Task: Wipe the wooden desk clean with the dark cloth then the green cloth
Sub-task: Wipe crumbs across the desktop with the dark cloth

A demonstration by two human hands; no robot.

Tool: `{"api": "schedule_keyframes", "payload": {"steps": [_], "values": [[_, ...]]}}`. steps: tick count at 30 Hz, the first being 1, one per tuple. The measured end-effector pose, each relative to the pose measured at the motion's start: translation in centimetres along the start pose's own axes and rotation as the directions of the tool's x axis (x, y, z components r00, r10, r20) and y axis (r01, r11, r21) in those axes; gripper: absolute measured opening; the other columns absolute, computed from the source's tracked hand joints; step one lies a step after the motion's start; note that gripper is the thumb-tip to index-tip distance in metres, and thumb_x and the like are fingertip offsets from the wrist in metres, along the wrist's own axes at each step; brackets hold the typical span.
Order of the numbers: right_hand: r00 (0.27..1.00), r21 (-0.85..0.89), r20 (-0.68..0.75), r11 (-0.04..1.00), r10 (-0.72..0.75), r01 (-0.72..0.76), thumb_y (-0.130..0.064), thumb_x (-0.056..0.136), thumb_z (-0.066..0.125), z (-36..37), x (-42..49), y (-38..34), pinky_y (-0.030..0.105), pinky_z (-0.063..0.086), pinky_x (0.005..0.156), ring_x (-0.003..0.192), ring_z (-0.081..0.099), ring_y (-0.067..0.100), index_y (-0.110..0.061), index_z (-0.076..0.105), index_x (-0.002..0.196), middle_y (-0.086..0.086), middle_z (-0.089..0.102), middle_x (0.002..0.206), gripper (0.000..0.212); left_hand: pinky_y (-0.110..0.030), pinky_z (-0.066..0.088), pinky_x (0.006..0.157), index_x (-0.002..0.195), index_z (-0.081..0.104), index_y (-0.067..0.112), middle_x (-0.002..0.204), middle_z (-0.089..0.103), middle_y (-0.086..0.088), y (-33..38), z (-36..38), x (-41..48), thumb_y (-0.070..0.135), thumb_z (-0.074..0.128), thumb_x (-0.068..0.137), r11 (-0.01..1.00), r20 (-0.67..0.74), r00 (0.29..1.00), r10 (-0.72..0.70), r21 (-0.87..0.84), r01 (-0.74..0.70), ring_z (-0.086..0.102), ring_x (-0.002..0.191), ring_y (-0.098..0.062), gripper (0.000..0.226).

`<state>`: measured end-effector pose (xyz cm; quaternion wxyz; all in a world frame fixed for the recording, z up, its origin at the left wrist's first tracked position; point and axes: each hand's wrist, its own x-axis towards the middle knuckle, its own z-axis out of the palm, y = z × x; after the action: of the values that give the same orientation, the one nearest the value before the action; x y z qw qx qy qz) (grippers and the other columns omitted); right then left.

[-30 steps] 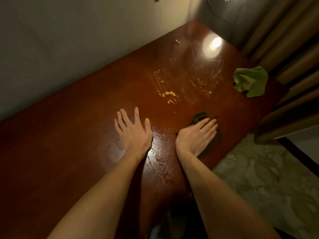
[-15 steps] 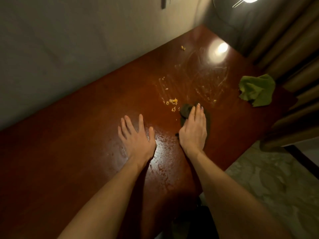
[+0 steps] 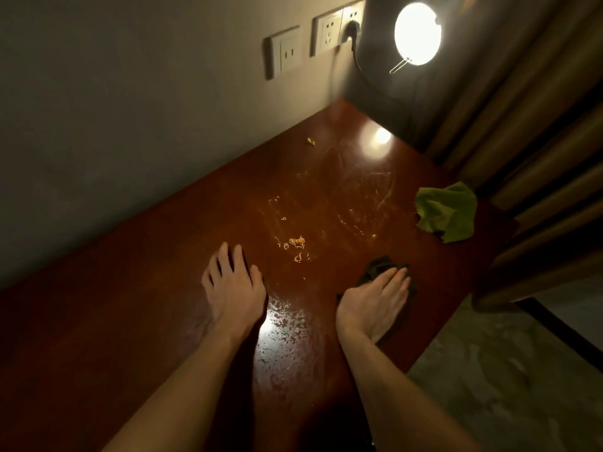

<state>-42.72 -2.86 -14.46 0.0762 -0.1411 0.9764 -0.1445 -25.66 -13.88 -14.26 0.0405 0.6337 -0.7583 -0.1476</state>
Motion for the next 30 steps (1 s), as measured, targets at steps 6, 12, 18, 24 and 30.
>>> {"api": "schedule_keyframes", "payload": {"steps": [6, 12, 18, 24, 30], "values": [[0.988, 0.014, -0.031, 0.988, -0.153, 0.153, -0.017, 0.106, 0.036, 0.3, 7.0, -1.3, 0.038, 0.003, 0.132, 0.162, 0.006, 0.021, -0.009, 0.025, 0.165, 0.006, 0.016, 0.175, 0.061, -0.054, 0.016, 0.125, 0.162, 0.034, 0.022, 0.169, 0.031, -0.008, 1.5, 1.4, 3.2, 0.04, 0.035, 0.111, 0.996, -0.139, 0.987, -0.08, -0.05, 0.073, 0.021, 0.157, -0.029, 0.054], [0.786, 0.04, 0.095, 0.791, -0.611, 0.61, -0.016, 0.11, 0.043, 0.0, 13.5, -1.5, 0.031, 0.005, 0.131, 0.161, 0.013, 0.017, -0.009, 0.033, 0.163, 0.003, 0.023, 0.173, 0.054, -0.052, 0.021, 0.124, 0.161, 0.037, 0.024, 0.167, 0.035, -0.005, 1.8, 1.5, 3.8, 0.037, 0.038, 0.111, 0.995, -0.185, 0.978, -0.098, -0.038, 0.092, 0.024, 0.156, -0.025, 0.052], [0.492, 0.121, 0.131, 0.507, -0.861, 0.854, -0.01, 0.107, 0.046, -0.1, 15.8, -1.4, 0.036, 0.014, 0.132, 0.159, 0.023, 0.021, -0.005, 0.042, 0.158, 0.008, 0.035, 0.168, 0.051, -0.055, 0.022, 0.126, 0.161, 0.037, 0.022, 0.167, 0.034, -0.007, 2.1, 1.2, 3.8, 0.035, 0.039, 0.11, 0.994, -0.162, 0.98, -0.113, -0.023, 0.11, 0.024, 0.157, -0.027, 0.053], [0.244, 0.162, 0.2, 0.278, -0.949, 0.947, -0.013, 0.104, 0.043, 0.5, 15.1, -1.7, 0.037, 0.014, 0.132, 0.16, 0.02, 0.022, -0.003, 0.04, 0.158, 0.01, 0.032, 0.169, 0.056, -0.055, 0.022, 0.126, 0.161, 0.037, 0.021, 0.167, 0.034, -0.008, 2.2, 1.1, 3.8, 0.034, 0.039, 0.11, 0.994, -0.166, 0.981, -0.105, -0.016, 0.104, 0.023, 0.157, -0.026, 0.053], [0.189, 0.215, 0.236, 0.241, -0.953, 0.946, -0.018, 0.105, 0.041, 1.0, 11.4, -1.4, 0.04, 0.016, 0.132, 0.161, 0.017, 0.02, -0.007, 0.037, 0.16, 0.006, 0.03, 0.17, 0.057, -0.053, 0.02, 0.126, 0.161, 0.038, 0.02, 0.168, 0.034, -0.007, 2.3, 0.9, 3.7, 0.035, 0.038, 0.109, 0.995, -0.179, 0.979, -0.1, -0.021, 0.098, 0.022, 0.157, -0.026, 0.053]]}}
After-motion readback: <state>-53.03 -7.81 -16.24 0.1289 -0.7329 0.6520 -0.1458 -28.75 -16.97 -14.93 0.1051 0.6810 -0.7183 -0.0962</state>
